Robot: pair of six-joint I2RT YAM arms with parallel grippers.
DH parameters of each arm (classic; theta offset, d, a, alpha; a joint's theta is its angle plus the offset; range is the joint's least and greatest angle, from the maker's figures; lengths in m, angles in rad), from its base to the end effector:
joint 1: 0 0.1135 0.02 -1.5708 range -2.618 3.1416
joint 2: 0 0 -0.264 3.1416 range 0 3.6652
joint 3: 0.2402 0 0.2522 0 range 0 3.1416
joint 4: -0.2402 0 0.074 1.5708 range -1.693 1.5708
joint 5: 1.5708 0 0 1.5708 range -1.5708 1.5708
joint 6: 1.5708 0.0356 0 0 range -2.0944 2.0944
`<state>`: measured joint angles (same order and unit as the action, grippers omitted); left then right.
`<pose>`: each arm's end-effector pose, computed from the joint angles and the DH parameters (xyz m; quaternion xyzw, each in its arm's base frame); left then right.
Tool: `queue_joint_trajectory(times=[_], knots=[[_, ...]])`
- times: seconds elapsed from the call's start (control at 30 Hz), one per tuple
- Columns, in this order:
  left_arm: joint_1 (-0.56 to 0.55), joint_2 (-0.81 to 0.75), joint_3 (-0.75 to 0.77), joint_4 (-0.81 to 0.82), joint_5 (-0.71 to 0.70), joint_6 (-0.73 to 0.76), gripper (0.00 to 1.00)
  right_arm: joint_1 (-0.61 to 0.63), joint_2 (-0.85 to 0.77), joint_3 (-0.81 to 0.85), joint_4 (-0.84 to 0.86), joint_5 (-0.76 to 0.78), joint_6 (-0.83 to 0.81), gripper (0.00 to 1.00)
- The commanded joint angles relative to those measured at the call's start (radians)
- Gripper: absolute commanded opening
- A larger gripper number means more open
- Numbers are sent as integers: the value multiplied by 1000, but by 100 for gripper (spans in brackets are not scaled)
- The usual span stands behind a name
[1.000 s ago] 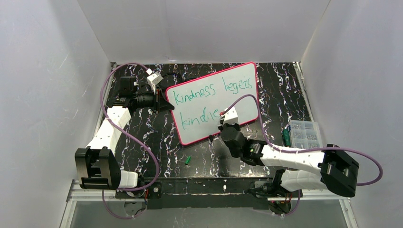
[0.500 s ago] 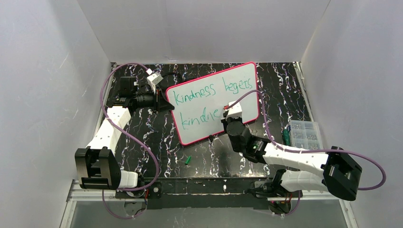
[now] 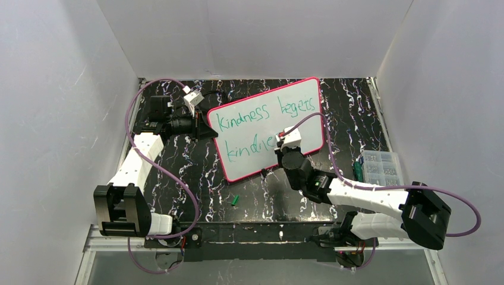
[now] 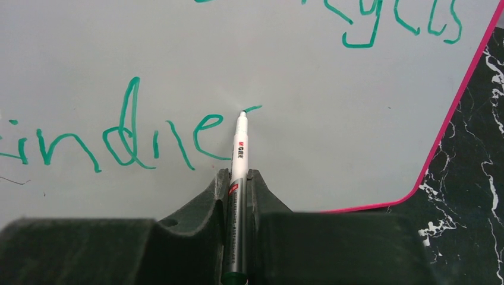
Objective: Write a sentence on the whiteboard
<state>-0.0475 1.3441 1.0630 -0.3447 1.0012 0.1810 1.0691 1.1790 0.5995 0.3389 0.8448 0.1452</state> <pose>0.2864 -0.0436 0.3058 0.3061 0.7512 -0.3998 0.4269 0.1445 0.2080 0.2503 -0.0934 0.7552 0.0562 0.6463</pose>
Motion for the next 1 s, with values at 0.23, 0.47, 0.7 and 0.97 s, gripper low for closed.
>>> queue_joint_trajectory(times=[0.23, 0.47, 0.7, 0.97], knots=[[5, -46, 15, 31, -33, 58, 0, 17, -15, -16, -70, 17, 108, 1], [4, -46, 15, 32, -32, 58, 0, 17, -22, -6, -127, 88, 120, 1], [4, -48, 15, 32, -32, 58, 0, 17, -23, -18, -151, 61, 149, 1], [4, -48, 16, 32, -32, 58, 0, 32, -20, -17, -127, 26, 150, 1]])
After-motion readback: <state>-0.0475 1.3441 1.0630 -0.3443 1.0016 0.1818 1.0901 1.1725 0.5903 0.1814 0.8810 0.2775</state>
